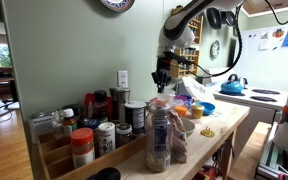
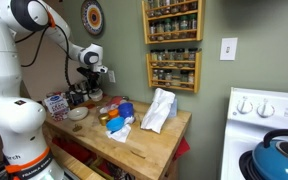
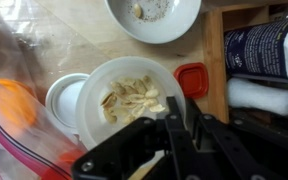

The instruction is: Spill the transparent bowl is content on a white lid, then spill the white lid is content in a light brown plate

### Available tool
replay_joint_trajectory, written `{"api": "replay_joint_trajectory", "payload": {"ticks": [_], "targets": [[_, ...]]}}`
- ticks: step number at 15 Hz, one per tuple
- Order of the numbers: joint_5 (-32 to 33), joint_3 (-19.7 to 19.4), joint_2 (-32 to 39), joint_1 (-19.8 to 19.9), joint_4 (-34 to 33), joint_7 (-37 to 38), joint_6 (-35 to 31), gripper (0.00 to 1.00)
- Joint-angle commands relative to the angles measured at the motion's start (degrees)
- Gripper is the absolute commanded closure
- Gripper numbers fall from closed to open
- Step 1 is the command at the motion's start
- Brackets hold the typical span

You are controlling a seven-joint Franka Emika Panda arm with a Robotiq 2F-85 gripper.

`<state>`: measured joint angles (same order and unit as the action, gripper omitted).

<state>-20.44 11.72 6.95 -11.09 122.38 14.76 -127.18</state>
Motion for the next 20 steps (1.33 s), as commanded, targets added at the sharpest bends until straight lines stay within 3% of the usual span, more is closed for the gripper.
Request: {"api": "replay_joint_trajectory", "payload": {"ticks": [1,7,14,15,16,20], "targets": [[-4.00,0.22,1.65,0.86,0.54,-10.99,-4.79,0.97],[-18.34,2.11,5.37,4.33,1.11,-36.72,-13.25,0.97],[-37.91,2.62,6.43,7.88,2.18,-66.06,-9.70,0.97],[-38.47,1.97,6.66,7.57,2.42,-67.35,-9.32,0.97],[-35.76,1.01,6.71,6.00,1.31,-62.88,-10.58,0.88],[-36.99,0.84,6.95,6.30,1.68,-65.55,-10.15,0.88]]}}
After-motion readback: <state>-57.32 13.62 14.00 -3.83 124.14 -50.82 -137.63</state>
